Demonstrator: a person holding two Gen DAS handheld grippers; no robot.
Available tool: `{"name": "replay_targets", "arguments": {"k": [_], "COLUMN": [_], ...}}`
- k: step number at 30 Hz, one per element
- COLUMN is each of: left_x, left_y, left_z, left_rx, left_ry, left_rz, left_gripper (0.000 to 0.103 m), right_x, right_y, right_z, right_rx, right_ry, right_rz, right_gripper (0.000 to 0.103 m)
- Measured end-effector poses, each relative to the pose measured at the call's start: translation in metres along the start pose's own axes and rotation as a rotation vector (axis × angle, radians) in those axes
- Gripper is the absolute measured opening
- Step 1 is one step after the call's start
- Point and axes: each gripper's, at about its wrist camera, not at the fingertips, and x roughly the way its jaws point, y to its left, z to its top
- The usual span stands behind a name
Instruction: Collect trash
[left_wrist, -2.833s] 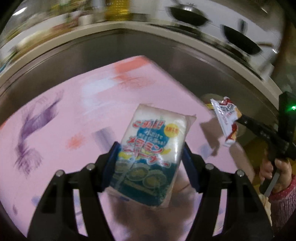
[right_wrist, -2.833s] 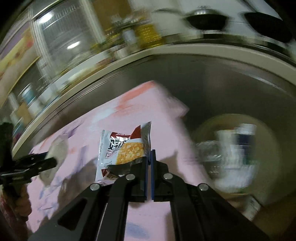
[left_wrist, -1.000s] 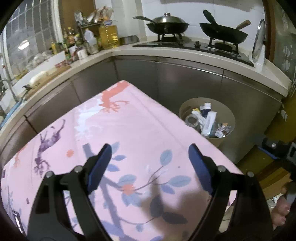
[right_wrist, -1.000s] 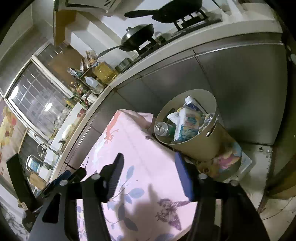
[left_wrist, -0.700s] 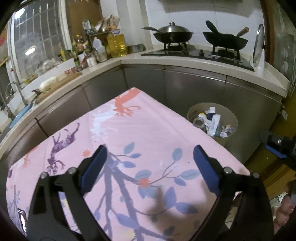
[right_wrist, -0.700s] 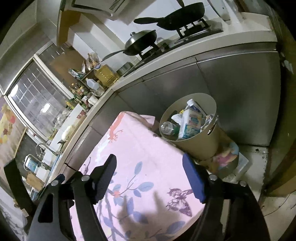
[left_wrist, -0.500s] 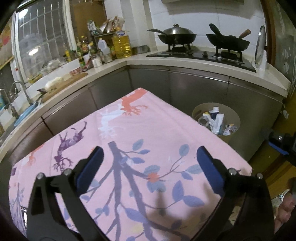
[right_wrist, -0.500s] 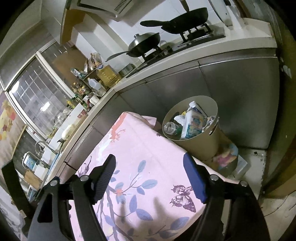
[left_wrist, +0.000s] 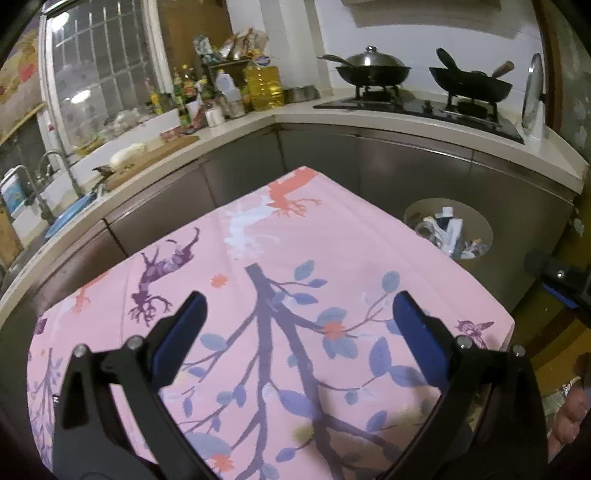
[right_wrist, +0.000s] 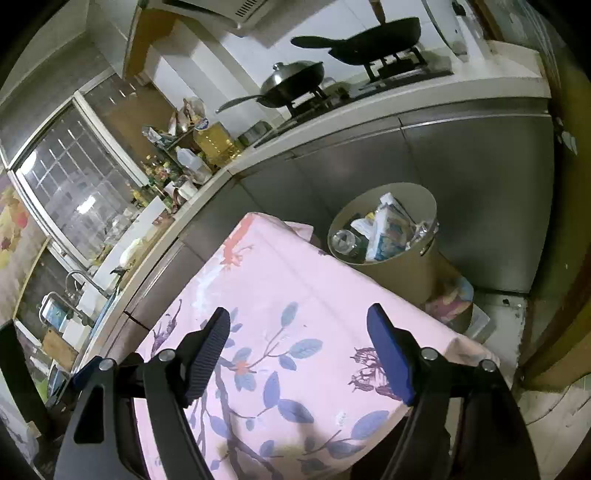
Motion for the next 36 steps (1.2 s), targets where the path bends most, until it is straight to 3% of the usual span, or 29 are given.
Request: {"name": "replay_targets", "arguments": {"k": [18,36], "left_x": [-0.024,-0.036], "left_y": [0.002,-0.009], "left_z": [0.006,0.005], "left_rx": [-0.010,0.008], "left_ry": [-0.052,-0.065], "left_rz": [0.001,-0.010], "left_gripper": [0.097,0.097], "right_x": [-0.029,-0.023], "right_y": [0.021,0.019], "right_z": [0.002,0.001], "right_rx": [-0.003,-0.019], "right_ry": [-0.103,-0.073], "right_rz": [-0.003,0.000], "right_gripper": [0.083,0.083]}}
